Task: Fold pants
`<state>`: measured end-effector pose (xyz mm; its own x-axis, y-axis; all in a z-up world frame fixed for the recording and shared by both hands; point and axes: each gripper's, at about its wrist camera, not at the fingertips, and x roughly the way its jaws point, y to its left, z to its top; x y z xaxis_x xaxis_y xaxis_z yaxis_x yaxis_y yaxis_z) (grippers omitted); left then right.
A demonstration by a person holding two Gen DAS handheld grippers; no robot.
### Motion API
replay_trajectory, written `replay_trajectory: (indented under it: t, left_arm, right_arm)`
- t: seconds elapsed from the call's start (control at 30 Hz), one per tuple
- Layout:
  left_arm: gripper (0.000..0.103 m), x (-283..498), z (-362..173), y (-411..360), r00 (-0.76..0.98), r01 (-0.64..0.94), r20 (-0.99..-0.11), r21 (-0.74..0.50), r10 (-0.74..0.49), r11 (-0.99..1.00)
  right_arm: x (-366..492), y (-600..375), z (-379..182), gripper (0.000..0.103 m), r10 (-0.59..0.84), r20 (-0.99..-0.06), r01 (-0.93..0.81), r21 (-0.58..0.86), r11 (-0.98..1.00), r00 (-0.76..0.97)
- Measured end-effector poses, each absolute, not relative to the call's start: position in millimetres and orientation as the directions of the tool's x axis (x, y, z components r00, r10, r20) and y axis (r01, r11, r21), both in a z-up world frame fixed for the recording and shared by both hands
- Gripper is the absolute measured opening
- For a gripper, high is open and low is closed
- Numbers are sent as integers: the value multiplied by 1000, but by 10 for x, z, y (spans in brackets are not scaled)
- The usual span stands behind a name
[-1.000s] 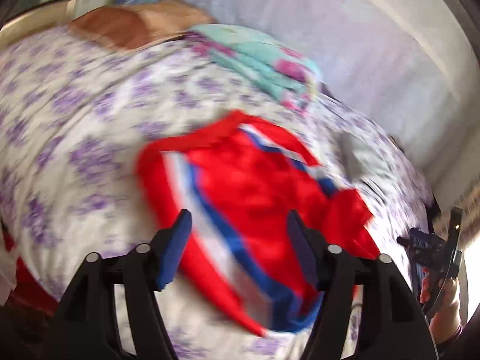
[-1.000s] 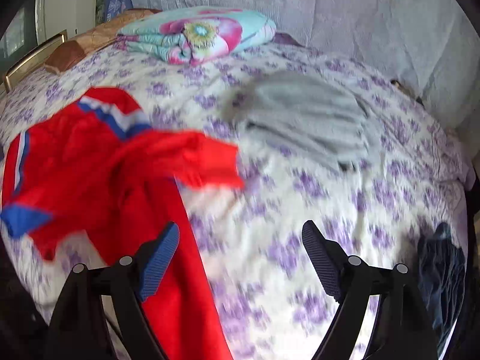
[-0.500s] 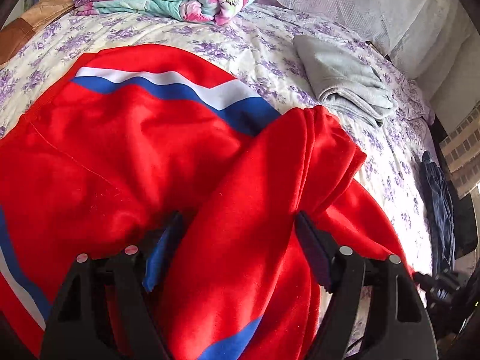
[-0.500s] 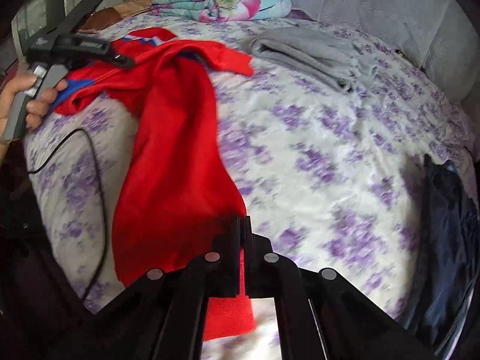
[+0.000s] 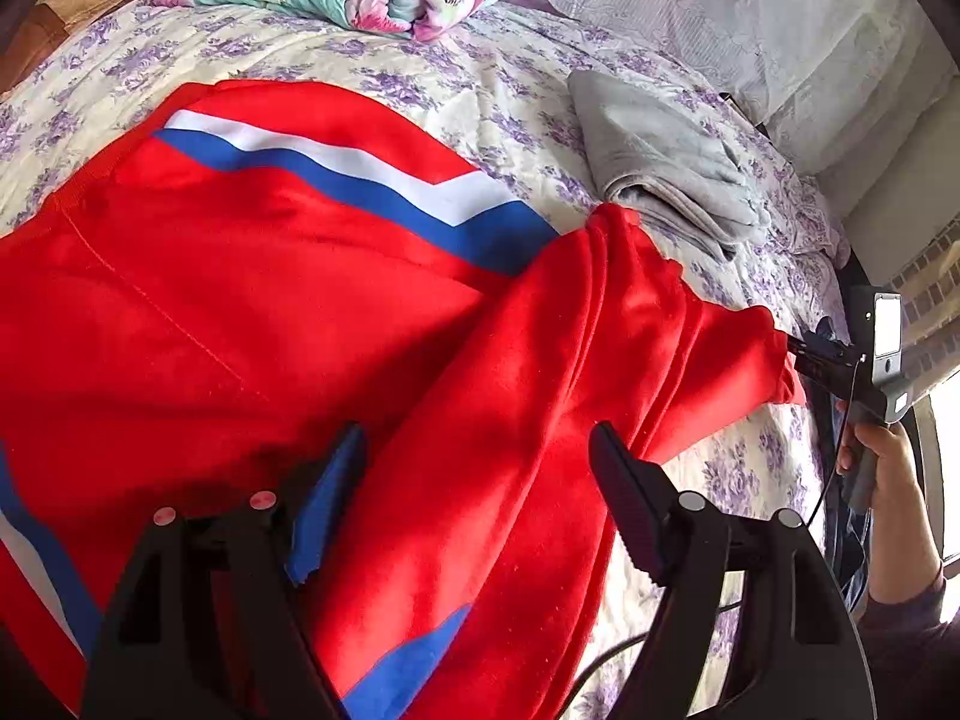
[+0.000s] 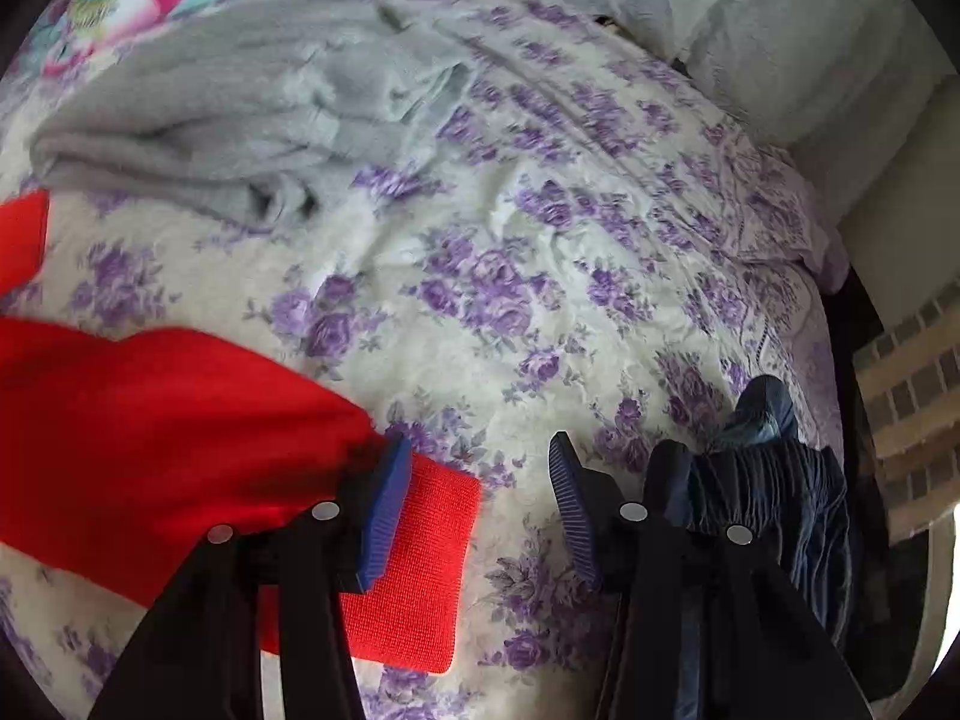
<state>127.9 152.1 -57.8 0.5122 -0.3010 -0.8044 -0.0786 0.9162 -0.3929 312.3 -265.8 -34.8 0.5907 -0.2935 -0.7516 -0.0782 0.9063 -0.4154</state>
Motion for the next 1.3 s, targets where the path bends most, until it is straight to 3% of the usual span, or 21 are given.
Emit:
replay_trajectory:
  t: [0.03, 0.07, 0.1, 0.2, 0.3, 0.43, 0.47, 0.57, 0.6, 0.63, 0.67, 0.73, 0.83, 0.87, 0.93, 1.0, 1.03, 1.1, 1.17, 1.23, 1.3]
  left_arm:
    - [74, 1214, -526, 1534, 528, -65, -794, -391, -300, 918]
    - [74, 1150, -475, 1546, 541, -52, -786, -386, -299, 921]
    - [74, 1082, -423, 1566, 556, -42, -778, -378, -293, 925]
    - [74, 840, -281, 1679, 598, -29, -758, -347, -262, 938]
    - [78, 628, -217, 1827, 626, -55, -754, -298, -200, 953]
    - [84, 407, -295, 2113, 626, -171, -776, -231, -75, 958]
    - [90, 406, -344, 2185, 612, -188, -788, -227, -66, 956]
    - [91, 508, -645, 2310, 517, -232, -850, -248, -96, 941]
    - [91, 497, -638, 2303, 535, -234, -841, -239, -81, 942]
    - [85, 472, -603, 2287, 552, -224, -830, -232, -73, 946]
    - [71, 451, -556, 2268, 572, -197, -814, -253, -99, 947]
    - [59, 408, -503, 2256, 588, -144, -791, -309, -170, 940]
    - [58, 298, -505, 2228, 580, -82, -774, -366, -254, 927]
    - [59, 250, -512, 2218, 576, -64, -771, -375, -273, 925]
    - [60, 163, -538, 2187, 568, -31, -760, -405, -317, 914]
    - [62, 72, -556, 2188, 556, -10, -749, -440, -361, 898]
    - [63, 34, -559, 2191, 549, -1, -747, -449, -375, 893]
    - [63, -15, -550, 2197, 529, 11, -750, -462, -397, 887]
    - [70, -49, -528, 2220, 504, 5, -766, -459, -399, 888]
    - [72, -75, -509, 2259, 480, -7, -780, -459, -400, 888]
    - [74, -78, -515, 2285, 462, -20, -793, -457, -397, 889]
  right_arm:
    - [3046, -2695, -223, 50, -250, -736, -31, -345, 938, 629]
    - [2951, -2686, -84, 58, -182, -725, -19, -260, 965, 664]
    - [2862, -2616, 44, 71, -69, -724, -62, -153, 986, 687]
    - [2762, -2033, 223, 91, 267, -761, -306, 94, 947, 591]
    - [2877, -1340, 102, 92, 276, -803, -357, 84, 930, 528]
    - [3236, -770, -262, 92, 249, -853, -274, 131, 953, 459]
    - [3302, -644, -345, 92, 221, -862, -265, 105, 958, 456]
    - [3445, -337, -698, 60, 162, -915, -298, 49, 953, 369]
    - [3359, -285, -634, 22, 183, -890, -339, 35, 940, 417]
    - [3274, -262, -519, 22, 235, -868, -386, 55, 921, 437]
    - [3158, -321, -334, 22, 288, -829, -406, 81, 910, 480]
    - [2771, -563, 140, 22, 415, -702, -485, 112, 867, 579]
    - [1959, -1203, 628, 23, 552, -521, -599, 94, 796, 651]
    - [1676, -1488, 690, 24, 587, -473, -624, 95, 775, 657]
    - [1119, -2062, 648, 36, 625, -412, -664, 64, 745, 663]
    - [691, -2583, 440, 77, 605, -432, -650, 53, 758, 669]
    - [504, -2795, 285, 86, 561, -465, -614, 47, 788, 685]
    - [223, -3192, 26, 88, 489, -516, -533, 73, 843, 703]
    - [82, -3555, -119, 91, 433, -541, -408, 175, 896, 721]
    - [73, -3851, -169, 93, 456, -529, -313, 342, 886, 715]
    - [111, -3962, -106, 94, 460, -510, -262, 414, 872, 727]
